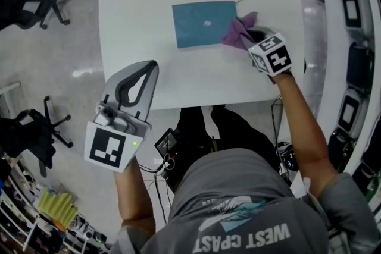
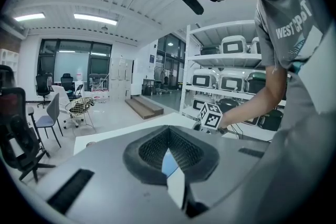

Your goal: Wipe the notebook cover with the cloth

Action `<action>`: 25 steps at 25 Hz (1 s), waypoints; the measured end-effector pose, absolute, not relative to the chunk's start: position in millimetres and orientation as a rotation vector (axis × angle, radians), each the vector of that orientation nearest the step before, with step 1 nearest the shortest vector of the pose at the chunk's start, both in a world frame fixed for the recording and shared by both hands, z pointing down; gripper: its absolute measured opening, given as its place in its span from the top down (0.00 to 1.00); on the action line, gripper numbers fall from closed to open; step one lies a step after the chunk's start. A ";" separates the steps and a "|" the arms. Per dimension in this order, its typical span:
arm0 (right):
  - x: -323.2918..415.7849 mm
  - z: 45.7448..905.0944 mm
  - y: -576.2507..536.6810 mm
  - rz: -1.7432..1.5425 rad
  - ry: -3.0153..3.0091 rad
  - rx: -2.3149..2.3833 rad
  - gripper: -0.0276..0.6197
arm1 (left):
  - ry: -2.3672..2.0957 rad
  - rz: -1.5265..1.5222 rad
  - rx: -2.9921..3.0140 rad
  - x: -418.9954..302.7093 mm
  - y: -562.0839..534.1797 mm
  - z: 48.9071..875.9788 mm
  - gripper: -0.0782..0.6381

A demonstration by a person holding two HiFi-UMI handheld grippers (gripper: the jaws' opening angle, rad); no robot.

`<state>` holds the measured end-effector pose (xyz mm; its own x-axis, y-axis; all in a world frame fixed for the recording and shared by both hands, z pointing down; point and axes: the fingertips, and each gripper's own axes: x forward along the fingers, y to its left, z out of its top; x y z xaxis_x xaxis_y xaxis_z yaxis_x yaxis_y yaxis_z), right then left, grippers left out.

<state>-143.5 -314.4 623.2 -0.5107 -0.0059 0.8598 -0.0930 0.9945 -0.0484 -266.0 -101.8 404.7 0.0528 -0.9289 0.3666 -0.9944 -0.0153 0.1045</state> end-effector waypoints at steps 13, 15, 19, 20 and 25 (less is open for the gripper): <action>-123.3 536.2 -334.1 0.094 -2.276 0.125 0.86 | -2.005 0.348 2.059 -232.9 -117.9 357.0 0.89; -119.5 517.1 -338.7 0.079 -2.313 0.134 0.86 | -2.018 0.364 2.069 -227.9 -120.2 347.9 0.89; -111.8 479.9 -341.3 0.044 -2.378 0.145 0.86 | -2.051 0.383 2.082 -219.3 -121.3 329.4 0.89; -109.9 470.7 -341.4 0.033 -2.396 0.145 0.86 | -2.059 0.391 2.086 -216.8 -121.9 325.1 0.89; -98.7 424.5 -338.1 -0.032 -2.478 0.132 0.86 | -2.092 0.430 2.106 -205.5 -124.4 306.3 0.89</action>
